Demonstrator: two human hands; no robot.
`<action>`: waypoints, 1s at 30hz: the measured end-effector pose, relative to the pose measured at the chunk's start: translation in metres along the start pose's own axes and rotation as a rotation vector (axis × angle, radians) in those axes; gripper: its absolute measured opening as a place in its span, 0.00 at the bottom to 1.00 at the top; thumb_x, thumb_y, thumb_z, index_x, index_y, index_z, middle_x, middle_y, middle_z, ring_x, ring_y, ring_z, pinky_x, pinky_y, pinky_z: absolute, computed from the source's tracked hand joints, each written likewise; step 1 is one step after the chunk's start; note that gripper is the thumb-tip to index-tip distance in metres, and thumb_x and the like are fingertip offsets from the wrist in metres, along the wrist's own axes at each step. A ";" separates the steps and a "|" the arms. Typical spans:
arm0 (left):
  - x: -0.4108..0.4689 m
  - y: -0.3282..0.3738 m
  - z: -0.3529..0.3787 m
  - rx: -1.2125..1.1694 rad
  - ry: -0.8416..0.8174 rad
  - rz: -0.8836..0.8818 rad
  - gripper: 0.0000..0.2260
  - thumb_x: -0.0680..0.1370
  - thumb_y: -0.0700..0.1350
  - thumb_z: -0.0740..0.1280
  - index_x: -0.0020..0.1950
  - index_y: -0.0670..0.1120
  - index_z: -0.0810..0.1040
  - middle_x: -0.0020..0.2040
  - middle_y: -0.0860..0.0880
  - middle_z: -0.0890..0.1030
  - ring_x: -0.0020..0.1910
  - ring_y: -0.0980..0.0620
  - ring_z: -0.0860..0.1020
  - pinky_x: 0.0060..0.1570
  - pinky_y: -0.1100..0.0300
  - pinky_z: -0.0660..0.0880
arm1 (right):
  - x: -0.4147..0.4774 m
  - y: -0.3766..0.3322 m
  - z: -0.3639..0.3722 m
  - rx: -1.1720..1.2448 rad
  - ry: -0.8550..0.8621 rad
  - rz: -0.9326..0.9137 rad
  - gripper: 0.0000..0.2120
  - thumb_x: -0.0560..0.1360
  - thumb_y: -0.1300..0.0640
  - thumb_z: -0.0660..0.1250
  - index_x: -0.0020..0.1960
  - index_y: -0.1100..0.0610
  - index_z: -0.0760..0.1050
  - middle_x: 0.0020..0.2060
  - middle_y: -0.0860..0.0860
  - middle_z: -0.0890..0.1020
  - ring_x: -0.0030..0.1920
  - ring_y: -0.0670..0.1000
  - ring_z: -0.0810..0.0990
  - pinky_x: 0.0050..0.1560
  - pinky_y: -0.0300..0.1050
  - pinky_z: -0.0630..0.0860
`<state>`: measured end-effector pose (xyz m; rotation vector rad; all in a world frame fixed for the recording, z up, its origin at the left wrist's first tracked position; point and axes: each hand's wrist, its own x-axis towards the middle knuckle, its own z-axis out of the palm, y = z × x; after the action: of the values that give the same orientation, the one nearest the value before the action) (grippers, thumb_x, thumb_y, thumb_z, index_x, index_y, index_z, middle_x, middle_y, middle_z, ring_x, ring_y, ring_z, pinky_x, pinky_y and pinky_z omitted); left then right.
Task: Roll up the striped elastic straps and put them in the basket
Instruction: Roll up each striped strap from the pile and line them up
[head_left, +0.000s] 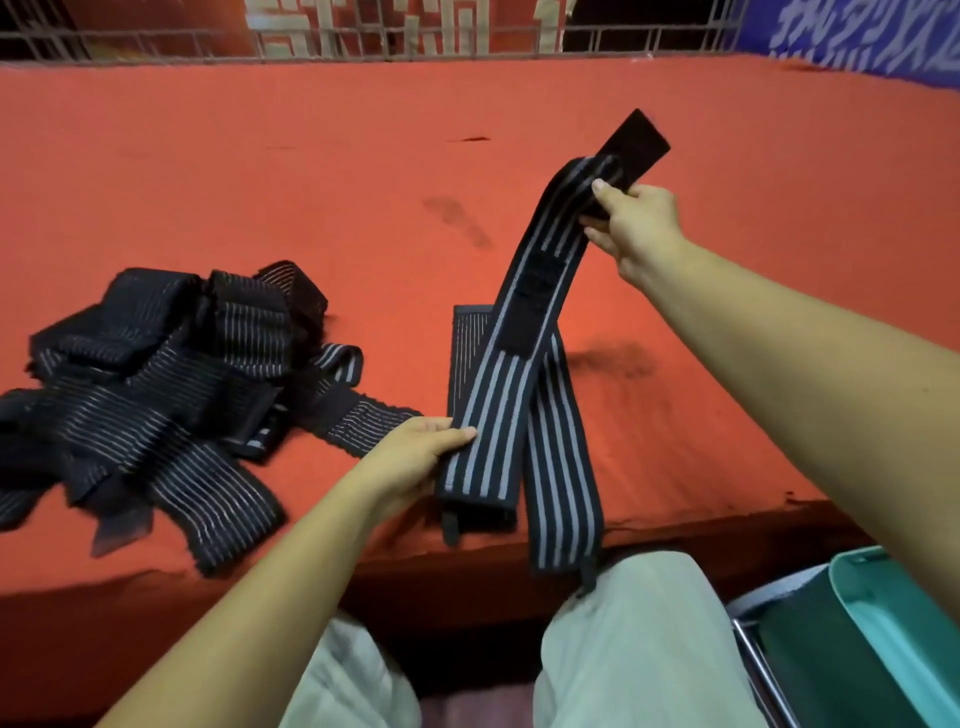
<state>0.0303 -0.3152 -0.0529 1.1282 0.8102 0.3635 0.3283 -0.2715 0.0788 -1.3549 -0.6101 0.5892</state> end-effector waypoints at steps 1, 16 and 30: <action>0.000 -0.002 0.004 -0.017 0.010 -0.007 0.08 0.82 0.39 0.64 0.53 0.39 0.82 0.51 0.40 0.86 0.45 0.48 0.85 0.46 0.57 0.83 | 0.001 0.003 -0.002 -0.009 -0.001 0.001 0.04 0.79 0.54 0.69 0.50 0.55 0.78 0.54 0.53 0.84 0.54 0.53 0.84 0.43 0.40 0.81; 0.005 -0.041 0.063 0.685 0.023 0.095 0.16 0.77 0.45 0.73 0.39 0.33 0.75 0.30 0.43 0.78 0.29 0.52 0.81 0.39 0.52 0.84 | 0.010 0.028 -0.031 -0.080 -0.001 0.023 0.15 0.77 0.53 0.71 0.60 0.59 0.77 0.55 0.55 0.83 0.47 0.52 0.86 0.41 0.40 0.81; 0.022 -0.019 0.060 1.527 0.106 0.564 0.23 0.75 0.68 0.65 0.58 0.52 0.74 0.51 0.51 0.68 0.53 0.50 0.67 0.56 0.53 0.70 | -0.003 0.048 -0.007 -0.291 -0.228 -0.044 0.07 0.82 0.64 0.62 0.48 0.56 0.77 0.45 0.53 0.82 0.37 0.49 0.81 0.38 0.40 0.77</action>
<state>0.0859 -0.3485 -0.0675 2.8104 0.8069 0.2215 0.3297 -0.2728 0.0306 -1.5524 -0.9365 0.6421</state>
